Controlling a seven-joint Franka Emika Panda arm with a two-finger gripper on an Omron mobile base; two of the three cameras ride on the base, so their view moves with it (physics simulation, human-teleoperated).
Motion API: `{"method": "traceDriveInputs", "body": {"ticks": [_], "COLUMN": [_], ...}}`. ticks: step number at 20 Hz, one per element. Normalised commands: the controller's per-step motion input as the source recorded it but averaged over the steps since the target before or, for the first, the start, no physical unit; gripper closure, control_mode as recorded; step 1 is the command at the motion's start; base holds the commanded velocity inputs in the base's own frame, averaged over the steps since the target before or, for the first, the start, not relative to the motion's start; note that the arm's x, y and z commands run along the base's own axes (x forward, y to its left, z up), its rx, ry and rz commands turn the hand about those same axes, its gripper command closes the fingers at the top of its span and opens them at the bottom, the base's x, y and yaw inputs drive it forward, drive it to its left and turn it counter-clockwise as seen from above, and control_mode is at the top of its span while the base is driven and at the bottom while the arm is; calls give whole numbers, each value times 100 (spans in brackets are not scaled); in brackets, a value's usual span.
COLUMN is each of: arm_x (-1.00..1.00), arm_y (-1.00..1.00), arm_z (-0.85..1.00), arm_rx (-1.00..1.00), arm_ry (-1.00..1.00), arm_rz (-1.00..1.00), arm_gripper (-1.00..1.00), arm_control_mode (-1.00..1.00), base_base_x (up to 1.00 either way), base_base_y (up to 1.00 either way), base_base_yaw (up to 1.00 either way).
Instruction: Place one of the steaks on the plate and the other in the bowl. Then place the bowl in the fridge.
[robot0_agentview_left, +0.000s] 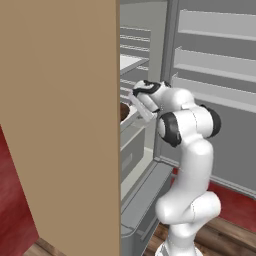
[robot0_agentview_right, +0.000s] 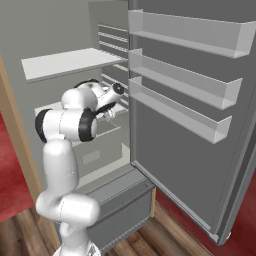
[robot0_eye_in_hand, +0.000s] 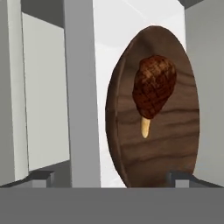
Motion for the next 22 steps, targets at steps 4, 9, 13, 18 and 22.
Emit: {"method": "traceDriveInputs", "body": {"ticks": [4,9,13,18,22], "arm_x": [-89,-100,-100,-100,-100], "arm_y": [-63,-51,-23,-34,-51], "arm_z": [16,24,26,15,0], "arm_rx": [0,0,0,-4,-18], "arm_ry": [0,0,0,6,4], "arm_rz": [0,0,0,1,12], "arm_gripper": [-100,-100,-100,-100,-100], "arm_control_mode": [-100,-100,-100,-100,-100], "base_base_x": [0,0,0,0,0], "base_base_y": [0,0,0,0,0], "base_base_yaw": [0,0,0,0,0]}}
